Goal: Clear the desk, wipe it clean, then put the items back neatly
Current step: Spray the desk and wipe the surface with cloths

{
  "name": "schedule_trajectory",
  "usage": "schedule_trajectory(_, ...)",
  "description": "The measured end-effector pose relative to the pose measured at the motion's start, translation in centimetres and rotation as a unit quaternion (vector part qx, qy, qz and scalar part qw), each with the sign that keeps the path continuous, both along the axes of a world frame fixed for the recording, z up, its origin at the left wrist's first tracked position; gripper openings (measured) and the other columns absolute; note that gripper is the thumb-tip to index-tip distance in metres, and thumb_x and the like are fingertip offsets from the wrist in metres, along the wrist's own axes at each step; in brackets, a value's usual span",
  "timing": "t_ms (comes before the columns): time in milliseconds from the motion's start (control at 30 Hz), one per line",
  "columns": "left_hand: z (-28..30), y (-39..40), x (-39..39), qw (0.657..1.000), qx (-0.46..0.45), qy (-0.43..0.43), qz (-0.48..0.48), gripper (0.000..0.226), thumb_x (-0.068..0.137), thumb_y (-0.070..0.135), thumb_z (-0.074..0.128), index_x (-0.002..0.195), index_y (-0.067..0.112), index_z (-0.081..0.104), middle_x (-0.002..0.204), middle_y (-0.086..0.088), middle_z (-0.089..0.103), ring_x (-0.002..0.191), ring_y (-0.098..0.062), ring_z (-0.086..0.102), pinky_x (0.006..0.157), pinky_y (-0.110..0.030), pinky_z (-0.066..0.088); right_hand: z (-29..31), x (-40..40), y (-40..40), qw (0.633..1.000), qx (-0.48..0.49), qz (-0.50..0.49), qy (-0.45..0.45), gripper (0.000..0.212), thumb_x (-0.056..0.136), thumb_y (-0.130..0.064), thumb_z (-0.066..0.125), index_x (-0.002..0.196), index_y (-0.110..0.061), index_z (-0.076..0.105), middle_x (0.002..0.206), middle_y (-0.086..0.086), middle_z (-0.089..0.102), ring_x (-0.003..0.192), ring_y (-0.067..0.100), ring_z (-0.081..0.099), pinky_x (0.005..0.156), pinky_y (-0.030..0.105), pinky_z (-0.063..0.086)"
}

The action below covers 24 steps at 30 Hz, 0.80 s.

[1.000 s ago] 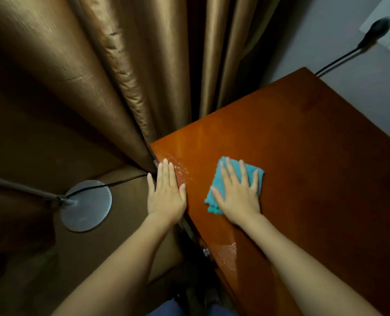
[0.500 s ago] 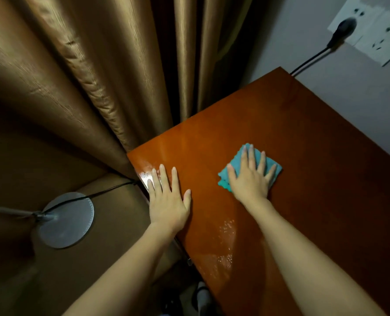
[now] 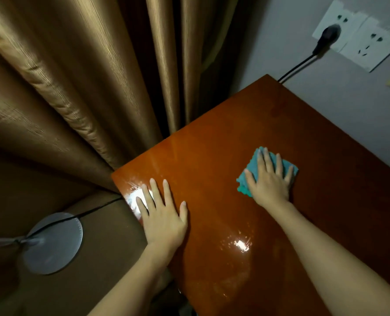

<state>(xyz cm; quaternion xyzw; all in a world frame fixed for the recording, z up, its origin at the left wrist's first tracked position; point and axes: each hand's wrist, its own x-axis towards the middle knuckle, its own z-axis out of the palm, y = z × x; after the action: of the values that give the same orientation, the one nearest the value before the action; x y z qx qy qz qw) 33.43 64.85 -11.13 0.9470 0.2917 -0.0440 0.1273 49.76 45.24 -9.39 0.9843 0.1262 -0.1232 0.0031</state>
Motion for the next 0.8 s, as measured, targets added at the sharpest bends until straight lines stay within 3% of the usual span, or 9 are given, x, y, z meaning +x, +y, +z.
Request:
schedule_trajectory(67,-0.1,-0.1,-0.1,1.000,0.001,-0.002,0.001,0.072,0.090,0.058,0.010,0.146,0.014,0.003,0.157,-0.016,0.009,0.144,-0.031,-0.002,0.115,-0.050,0.003,0.3,0.5,3.0,1.000,0.013,-0.020,-0.004,0.068,0.097,-0.057,0.014,0.152,-0.021,-0.005,0.160,-0.003,-0.008,0.146,0.027,-0.009,0.114,0.057,-0.003)
schedule_trajectory(167,0.3,-0.1,0.6,1.000,0.003,0.017,-0.005,0.077,0.088,0.058,0.009,0.150,0.011,0.014,0.157,-0.016,0.011,0.145,-0.034,0.003,0.115,-0.050,0.000,0.2,-0.7,4.8,0.996,0.020,0.083,-0.002,0.072,0.090,-0.060,0.002,0.152,-0.023,-0.006,0.159,-0.007,-0.012,0.147,0.026,-0.009,0.113,0.056,-0.005)
schedule_trajectory(300,1.0,-0.9,3.3,0.999,-0.020,0.049,-0.012,0.087,0.074,0.061,-0.015,0.150,0.017,-0.011,0.157,-0.008,-0.020,0.139,-0.026,-0.029,0.114,-0.052,-0.011,0.1,-2.2,1.0,0.959,0.008,0.282,0.000,0.071,0.092,-0.061,0.017,0.150,-0.022,0.021,0.157,-0.005,0.015,0.145,0.026,0.013,0.110,0.056,0.017)
schedule_trajectory(367,1.2,-1.4,4.6,0.998,-0.022,0.051,0.002,0.088,0.073,0.061,-0.017,0.150,0.019,-0.013,0.156,-0.008,-0.022,0.139,-0.027,-0.030,0.112,-0.055,-0.013,0.0,-0.9,-2.2,0.946,-0.009,0.322,0.021,0.065,0.095,-0.061,0.018,0.149,-0.024,0.023,0.156,-0.006,0.023,0.143,0.023,0.016,0.108,0.052,0.015)
schedule_trajectory(467,0.9,-1.9,5.3,0.999,-0.014,0.047,0.011,0.086,0.075,0.062,-0.015,0.150,0.020,-0.010,0.157,-0.009,-0.018,0.136,-0.025,-0.032,0.111,-0.056,-0.015,0.1,2.2,-5.8,0.961,-0.018,0.273,0.029,0.073,0.092,-0.067,0.003,0.151,-0.025,0.012,0.157,-0.006,0.020,0.144,0.019,0.009,0.112,0.053,0.017)
schedule_trajectory(567,0.8,-1.7,6.5,0.999,-0.009,0.043,-0.003,0.084,0.076,0.063,-0.013,0.148,0.021,-0.015,0.155,-0.007,-0.023,0.134,-0.026,-0.033,0.110,-0.054,-0.017,0.2,5.1,-5.6,0.991,-0.021,0.135,-0.001,0.086,0.078,-0.075,-0.018,0.148,-0.027,-0.010,0.155,-0.013,-0.011,0.146,0.017,-0.008,0.116,0.050,0.000)
schedule_trajectory(667,0.8,-1.9,9.0,0.999,-0.006,0.043,-0.027,0.083,0.075,0.064,-0.016,0.147,0.022,-0.019,0.154,-0.007,-0.026,0.138,-0.030,-0.031,0.107,-0.052,-0.021,0.3,6.9,-1.4,1.000,-0.009,-0.006,-0.005,0.070,0.094,-0.061,0.011,0.151,-0.025,-0.007,0.159,-0.009,-0.010,0.147,0.023,-0.007,0.115,0.053,-0.002)
schedule_trajectory(733,0.7,-2.3,10.5,0.999,-0.002,0.047,-0.026,0.085,0.075,0.064,-0.016,0.149,0.022,-0.016,0.156,-0.009,-0.021,0.141,-0.033,-0.027,0.108,-0.053,-0.021,0.4,6.7,0.8,1.000,0.008,0.020,0.000,0.069,0.096,-0.058,0.014,0.151,-0.025,-0.009,0.158,-0.009,-0.013,0.147,0.025,-0.009,0.114,0.055,-0.003)
schedule_trajectory(800,0.8,-2.6,11.2,0.998,0.002,0.053,-0.021,0.085,0.075,0.064,-0.016,0.150,0.022,-0.014,0.157,-0.009,-0.020,0.141,-0.034,-0.025,0.109,-0.054,-0.019,0.2,5.5,0.9,0.989,0.003,0.148,-0.002,0.071,0.089,-0.062,0.004,0.149,-0.026,-0.013,0.155,-0.011,-0.018,0.147,0.026,-0.007,0.115,0.056,-0.001)
